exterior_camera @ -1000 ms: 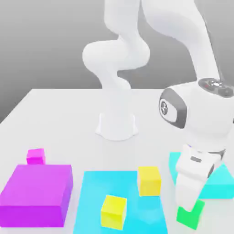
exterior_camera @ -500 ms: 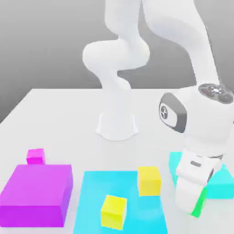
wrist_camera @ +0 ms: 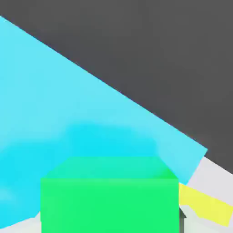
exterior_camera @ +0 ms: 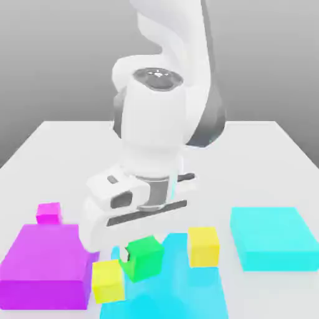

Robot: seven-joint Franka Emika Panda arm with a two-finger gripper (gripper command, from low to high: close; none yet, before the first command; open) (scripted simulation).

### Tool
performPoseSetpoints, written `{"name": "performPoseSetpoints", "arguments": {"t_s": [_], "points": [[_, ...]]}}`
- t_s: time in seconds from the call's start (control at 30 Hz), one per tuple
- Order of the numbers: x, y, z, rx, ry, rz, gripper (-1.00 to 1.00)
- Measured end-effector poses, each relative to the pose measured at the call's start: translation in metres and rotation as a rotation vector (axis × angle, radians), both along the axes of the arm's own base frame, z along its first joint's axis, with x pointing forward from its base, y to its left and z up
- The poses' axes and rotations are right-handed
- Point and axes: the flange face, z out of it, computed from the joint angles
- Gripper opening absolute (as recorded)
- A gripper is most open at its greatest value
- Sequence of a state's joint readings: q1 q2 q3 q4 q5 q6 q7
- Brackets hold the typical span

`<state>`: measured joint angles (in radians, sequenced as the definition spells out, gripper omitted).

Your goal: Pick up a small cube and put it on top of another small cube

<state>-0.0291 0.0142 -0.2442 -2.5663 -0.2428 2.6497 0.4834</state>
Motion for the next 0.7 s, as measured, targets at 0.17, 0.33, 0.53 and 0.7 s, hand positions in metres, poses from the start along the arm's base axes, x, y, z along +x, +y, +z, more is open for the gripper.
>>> {"name": "performPoseSetpoints", "arguments": {"t_s": [0.17, 0.33, 0.53, 0.7], "points": [[-0.074, -0.097, 0.010, 0.004, -0.026, -0.438, -1.00], [-0.151, -0.149, 0.006, 0.050, -0.045, -0.842, -1.00], [-0.214, -0.166, -0.017, 0.145, -0.045, -1.214, -1.00], [-0.215, -0.168, -0.048, 0.158, -0.047, -1.235, -1.00]]}}
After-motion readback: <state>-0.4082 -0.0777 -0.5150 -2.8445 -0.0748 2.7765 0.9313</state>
